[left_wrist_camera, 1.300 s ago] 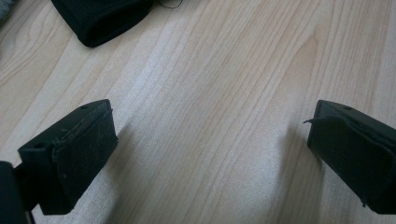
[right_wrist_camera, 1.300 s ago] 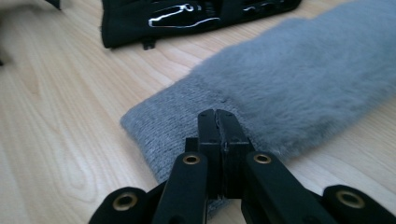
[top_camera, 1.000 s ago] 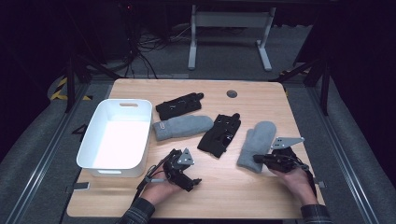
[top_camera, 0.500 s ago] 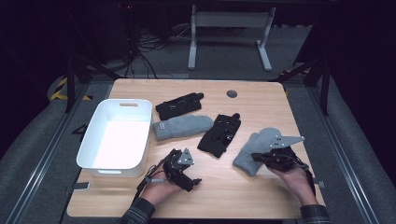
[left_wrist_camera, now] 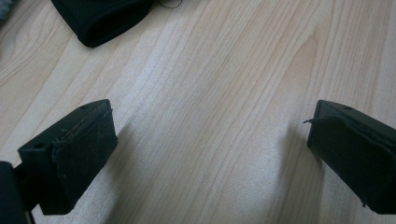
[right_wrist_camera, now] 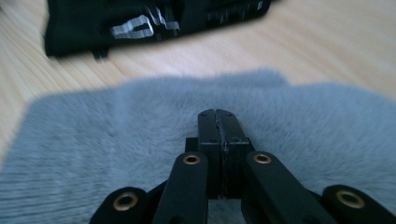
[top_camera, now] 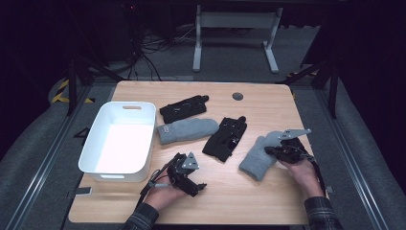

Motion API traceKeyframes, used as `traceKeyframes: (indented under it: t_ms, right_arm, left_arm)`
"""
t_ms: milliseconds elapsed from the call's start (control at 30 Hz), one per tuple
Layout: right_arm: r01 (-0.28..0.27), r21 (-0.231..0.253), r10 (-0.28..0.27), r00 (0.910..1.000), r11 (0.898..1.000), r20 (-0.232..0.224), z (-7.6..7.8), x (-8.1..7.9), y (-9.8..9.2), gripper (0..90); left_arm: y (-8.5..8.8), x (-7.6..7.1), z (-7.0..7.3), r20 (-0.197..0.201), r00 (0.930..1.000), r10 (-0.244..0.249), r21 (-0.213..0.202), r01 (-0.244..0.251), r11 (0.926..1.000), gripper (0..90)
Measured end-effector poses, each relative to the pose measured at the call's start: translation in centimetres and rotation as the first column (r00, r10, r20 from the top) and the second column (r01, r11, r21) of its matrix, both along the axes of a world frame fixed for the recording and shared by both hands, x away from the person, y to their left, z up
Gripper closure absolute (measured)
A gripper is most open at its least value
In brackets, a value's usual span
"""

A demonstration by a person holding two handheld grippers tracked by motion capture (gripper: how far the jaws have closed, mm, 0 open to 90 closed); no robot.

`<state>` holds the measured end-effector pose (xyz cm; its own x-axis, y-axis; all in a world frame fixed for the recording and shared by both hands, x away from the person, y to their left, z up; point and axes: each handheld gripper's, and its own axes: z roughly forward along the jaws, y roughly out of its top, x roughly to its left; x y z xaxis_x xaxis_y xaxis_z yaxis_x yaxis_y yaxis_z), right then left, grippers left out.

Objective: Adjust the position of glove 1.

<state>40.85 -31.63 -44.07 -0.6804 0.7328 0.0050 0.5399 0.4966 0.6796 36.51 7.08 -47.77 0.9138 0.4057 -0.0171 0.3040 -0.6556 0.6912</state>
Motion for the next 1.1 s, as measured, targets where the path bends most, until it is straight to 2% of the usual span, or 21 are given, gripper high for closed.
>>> traceKeyframes:
  t_ms: [33,67,267,500,733,1100]
  right_arm:
    - [-0.001,-0.015,0.001,0.9999,1.000,-0.011,-0.4,0.1,0.2,90.0]
    - [0.002,-0.006,-0.002,0.9999,1.000,-0.011,-0.6,0.1,0.2,90.0]
    - [0.003,-0.025,-0.003,0.9999,1.000,-0.011,-0.6,-0.4,0.5,90.0]
    - [-0.020,-0.014,0.019,0.9995,1.000,-0.026,-0.6,-1.9,1.8,90.0]
    - [-0.054,-0.036,0.053,0.9980,0.998,-0.035,-0.5,-4.1,4.6,90.0]
    - [-0.111,-0.040,0.110,0.9929,0.993,-0.045,-0.4,-6.0,7.5,90.0]
  left_arm:
    - [0.0,0.0,0.0,0.000,1.0000,0.000,0.000,0.000,1.0000,1.6]
    - [0.0,0.0,0.0,0.000,1.0000,0.000,0.001,0.000,1.0000,1.6]
    - [0.0,0.0,0.0,0.000,1.0000,0.000,0.001,0.000,1.0000,1.6]
    - [0.0,0.0,0.0,0.000,1.0000,-0.002,0.002,0.002,1.0000,1.6]
    - [0.0,0.0,0.0,0.000,1.0000,-0.002,0.002,0.002,1.0000,1.6]
    - [0.0,0.0,0.0,0.001,1.0000,-0.002,0.002,0.002,1.0000,1.6]
